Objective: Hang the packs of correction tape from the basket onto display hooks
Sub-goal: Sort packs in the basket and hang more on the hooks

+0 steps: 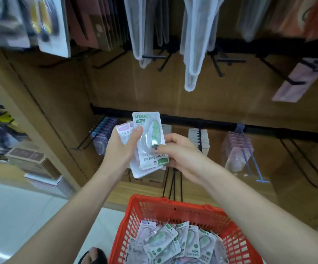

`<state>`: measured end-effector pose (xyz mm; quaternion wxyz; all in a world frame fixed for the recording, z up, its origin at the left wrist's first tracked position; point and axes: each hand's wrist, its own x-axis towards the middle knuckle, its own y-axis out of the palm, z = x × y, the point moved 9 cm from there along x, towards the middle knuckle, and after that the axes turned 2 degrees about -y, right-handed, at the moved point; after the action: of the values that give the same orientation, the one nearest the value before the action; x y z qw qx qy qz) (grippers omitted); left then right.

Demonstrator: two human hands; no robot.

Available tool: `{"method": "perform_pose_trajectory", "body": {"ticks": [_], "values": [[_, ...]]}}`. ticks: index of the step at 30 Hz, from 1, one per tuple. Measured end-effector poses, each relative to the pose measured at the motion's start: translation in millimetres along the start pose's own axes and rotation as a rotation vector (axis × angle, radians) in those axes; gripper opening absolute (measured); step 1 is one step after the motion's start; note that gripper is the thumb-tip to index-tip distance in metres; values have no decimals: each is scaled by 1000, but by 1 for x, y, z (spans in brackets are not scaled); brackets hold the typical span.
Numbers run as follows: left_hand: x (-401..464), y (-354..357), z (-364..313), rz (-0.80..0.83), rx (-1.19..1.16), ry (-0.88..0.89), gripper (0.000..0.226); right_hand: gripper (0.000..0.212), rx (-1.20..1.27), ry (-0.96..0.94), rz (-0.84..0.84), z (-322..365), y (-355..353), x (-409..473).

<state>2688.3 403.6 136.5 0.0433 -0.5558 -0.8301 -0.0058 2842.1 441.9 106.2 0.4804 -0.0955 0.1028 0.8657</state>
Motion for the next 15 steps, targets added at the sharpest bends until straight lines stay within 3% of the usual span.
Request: {"method": "perform_pose_trajectory", "body": {"ticks": [9, 15], "values": [[21, -58, 15, -215, 0, -41, 13, 39, 201, 37, 20, -6, 32, 35], [32, -94, 15, -275, 93, -40, 25, 36, 131, -14, -17, -2, 33, 46]]}}
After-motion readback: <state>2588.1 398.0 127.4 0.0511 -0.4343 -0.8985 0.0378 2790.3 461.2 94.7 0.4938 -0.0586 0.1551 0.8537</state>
